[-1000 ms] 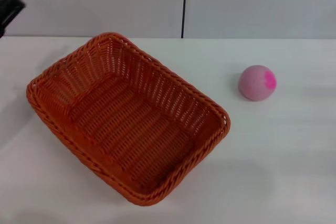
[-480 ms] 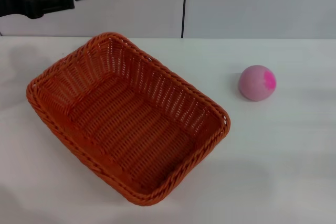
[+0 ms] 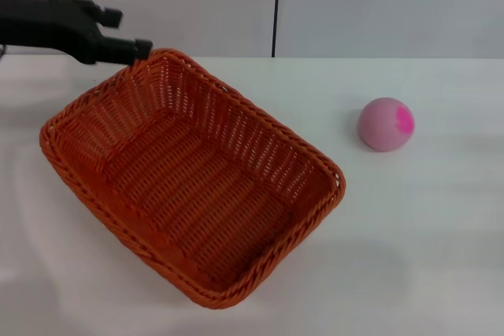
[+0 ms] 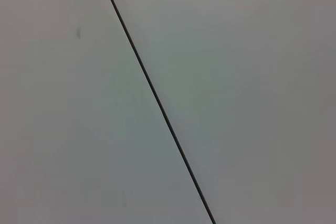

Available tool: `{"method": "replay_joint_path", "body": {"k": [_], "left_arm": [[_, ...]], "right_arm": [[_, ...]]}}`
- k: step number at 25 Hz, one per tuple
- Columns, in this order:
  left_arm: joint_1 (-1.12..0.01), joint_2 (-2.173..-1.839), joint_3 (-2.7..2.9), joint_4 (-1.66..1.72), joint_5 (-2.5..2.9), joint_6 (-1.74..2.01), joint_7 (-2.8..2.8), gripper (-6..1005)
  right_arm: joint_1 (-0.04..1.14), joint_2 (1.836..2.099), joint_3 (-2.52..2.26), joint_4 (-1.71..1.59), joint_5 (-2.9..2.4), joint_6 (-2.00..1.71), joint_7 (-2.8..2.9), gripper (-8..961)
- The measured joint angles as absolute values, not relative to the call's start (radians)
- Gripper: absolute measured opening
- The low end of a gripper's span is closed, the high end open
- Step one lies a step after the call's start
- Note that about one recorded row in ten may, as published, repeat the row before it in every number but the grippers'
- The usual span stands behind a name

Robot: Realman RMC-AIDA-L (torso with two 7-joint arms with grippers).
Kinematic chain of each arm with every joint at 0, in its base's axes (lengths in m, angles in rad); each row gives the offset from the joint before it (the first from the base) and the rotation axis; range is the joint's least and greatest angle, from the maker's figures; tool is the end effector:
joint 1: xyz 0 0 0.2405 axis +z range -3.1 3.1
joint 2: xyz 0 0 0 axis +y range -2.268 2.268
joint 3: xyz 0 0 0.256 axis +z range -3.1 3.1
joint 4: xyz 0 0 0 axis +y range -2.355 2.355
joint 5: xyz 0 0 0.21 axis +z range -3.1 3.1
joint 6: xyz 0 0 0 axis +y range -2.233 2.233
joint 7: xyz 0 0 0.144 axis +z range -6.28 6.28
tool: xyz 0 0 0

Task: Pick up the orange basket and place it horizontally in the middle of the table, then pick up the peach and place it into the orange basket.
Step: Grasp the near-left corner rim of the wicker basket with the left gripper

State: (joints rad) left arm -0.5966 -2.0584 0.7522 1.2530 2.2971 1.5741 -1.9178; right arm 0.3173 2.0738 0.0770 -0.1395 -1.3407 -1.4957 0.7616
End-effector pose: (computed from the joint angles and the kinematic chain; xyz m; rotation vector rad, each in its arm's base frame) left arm -0.2116 0.3784 0.0915 -2.5906 -0.6259 -0.1882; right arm 0.3831 0.2674 0.0785 -1.2158 0.6937 1.0826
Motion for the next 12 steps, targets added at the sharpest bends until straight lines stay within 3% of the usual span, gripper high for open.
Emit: {"method": "replay_joint_path", "body": {"k": [12], "left_arm": [[-0.629, -2.064, 0.908, 1.252, 2.495, 1.445, -2.023, 716]], "right_arm": [[0.320, 2.074, 0.069, -0.138, -1.350, -1.493, 0.762, 730]]}}
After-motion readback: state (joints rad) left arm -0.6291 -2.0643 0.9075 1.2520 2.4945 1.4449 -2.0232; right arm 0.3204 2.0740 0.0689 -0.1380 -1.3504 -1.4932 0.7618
